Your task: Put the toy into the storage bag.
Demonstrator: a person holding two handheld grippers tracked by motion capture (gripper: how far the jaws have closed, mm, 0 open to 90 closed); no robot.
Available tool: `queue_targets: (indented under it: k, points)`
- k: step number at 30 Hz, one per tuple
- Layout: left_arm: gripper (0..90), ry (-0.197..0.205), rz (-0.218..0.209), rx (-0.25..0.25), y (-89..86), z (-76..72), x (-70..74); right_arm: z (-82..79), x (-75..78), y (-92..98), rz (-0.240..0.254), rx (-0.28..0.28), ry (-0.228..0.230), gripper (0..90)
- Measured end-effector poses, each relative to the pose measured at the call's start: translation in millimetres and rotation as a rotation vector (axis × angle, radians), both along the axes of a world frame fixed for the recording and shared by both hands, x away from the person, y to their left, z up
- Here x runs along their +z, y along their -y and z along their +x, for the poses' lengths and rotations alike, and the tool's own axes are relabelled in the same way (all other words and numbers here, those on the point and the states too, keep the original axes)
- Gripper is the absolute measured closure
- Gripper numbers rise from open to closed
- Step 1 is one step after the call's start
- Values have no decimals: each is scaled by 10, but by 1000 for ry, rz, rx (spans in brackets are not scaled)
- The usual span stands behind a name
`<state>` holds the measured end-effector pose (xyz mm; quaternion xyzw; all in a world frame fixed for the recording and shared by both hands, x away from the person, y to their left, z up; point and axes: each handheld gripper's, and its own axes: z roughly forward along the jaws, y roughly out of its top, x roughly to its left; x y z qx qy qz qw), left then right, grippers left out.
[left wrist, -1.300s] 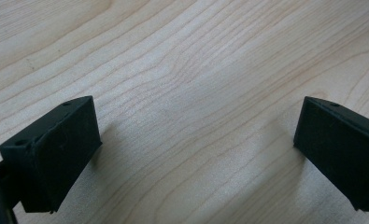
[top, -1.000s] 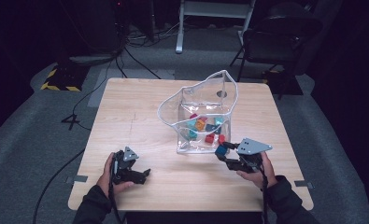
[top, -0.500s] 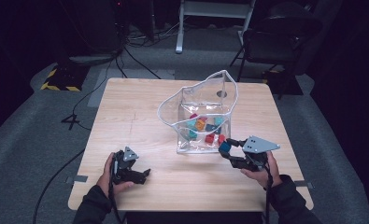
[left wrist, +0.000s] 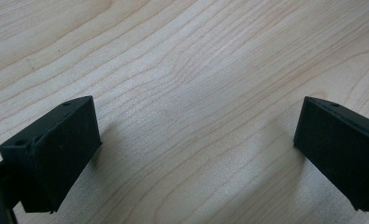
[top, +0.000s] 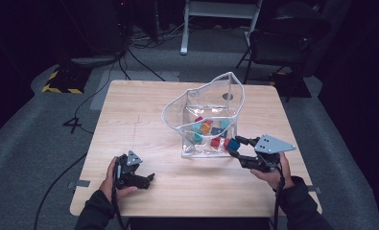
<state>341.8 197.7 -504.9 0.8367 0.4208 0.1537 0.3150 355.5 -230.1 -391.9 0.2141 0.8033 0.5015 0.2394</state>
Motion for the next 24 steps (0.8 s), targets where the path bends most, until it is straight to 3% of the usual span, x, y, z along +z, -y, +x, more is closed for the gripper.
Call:
queue_targets:
  k: [10, 24]
  points:
    - [6, 0, 0, 1, 1, 0, 0, 2, 308, -33, 13, 0, 62, 488]
    - [6, 0, 0, 1, 0, 0, 0, 102, 723, -102, 43, -12, 114, 487]
